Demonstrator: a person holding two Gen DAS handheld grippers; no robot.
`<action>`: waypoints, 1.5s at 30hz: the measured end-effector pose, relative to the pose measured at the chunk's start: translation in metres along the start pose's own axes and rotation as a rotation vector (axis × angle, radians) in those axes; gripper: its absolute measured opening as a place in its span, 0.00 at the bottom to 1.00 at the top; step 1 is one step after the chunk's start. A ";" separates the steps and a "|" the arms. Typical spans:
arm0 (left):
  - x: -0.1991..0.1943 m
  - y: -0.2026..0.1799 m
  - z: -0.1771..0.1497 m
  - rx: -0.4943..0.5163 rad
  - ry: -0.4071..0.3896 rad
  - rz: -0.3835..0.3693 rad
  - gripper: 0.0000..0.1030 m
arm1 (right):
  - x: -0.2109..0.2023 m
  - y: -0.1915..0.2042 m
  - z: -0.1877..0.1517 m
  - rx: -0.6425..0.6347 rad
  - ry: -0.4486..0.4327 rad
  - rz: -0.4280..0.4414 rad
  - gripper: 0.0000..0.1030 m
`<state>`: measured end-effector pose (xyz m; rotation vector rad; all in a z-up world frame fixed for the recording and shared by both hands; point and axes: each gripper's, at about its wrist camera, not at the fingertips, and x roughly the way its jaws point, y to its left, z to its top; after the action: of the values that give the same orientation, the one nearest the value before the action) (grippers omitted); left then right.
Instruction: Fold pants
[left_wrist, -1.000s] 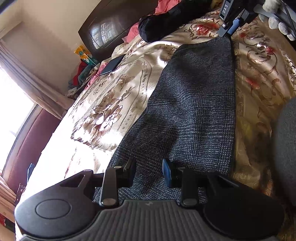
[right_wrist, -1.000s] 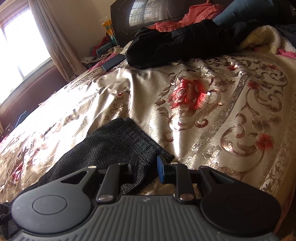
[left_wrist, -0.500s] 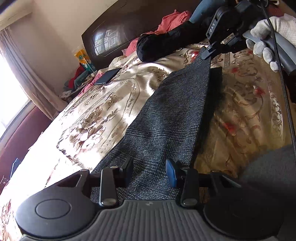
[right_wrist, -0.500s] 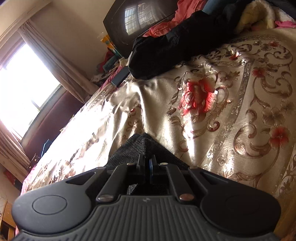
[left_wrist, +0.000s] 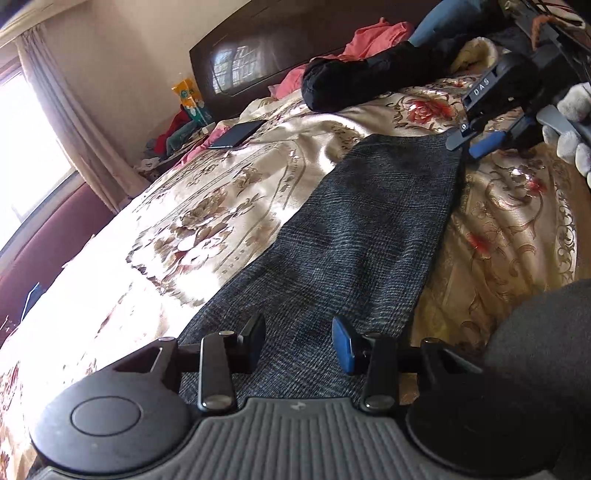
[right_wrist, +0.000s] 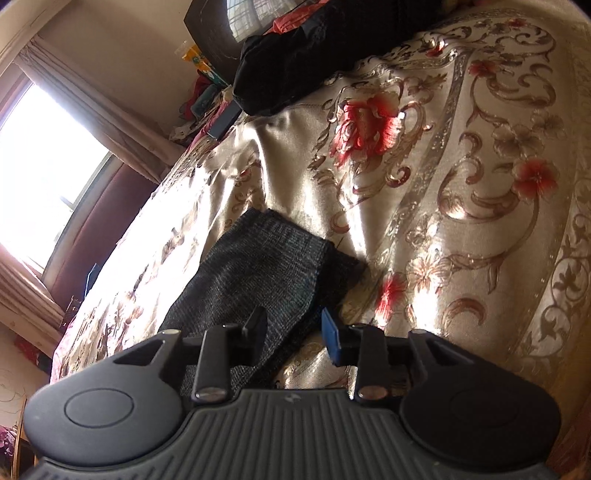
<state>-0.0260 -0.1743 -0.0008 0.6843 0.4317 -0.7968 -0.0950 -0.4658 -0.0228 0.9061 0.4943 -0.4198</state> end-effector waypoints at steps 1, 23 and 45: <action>-0.001 0.002 -0.004 -0.009 0.011 0.011 0.52 | 0.005 0.002 -0.004 -0.002 -0.009 0.001 0.35; 0.020 0.023 -0.017 -0.098 0.050 0.111 0.60 | 0.049 -0.008 0.052 0.053 -0.049 -0.089 0.07; -0.041 0.157 -0.136 -0.257 0.201 0.402 0.62 | 0.122 0.272 -0.152 -0.731 0.484 0.492 0.21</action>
<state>0.0552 0.0209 -0.0111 0.5858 0.5469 -0.2865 0.1166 -0.2072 0.0019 0.3758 0.7714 0.4312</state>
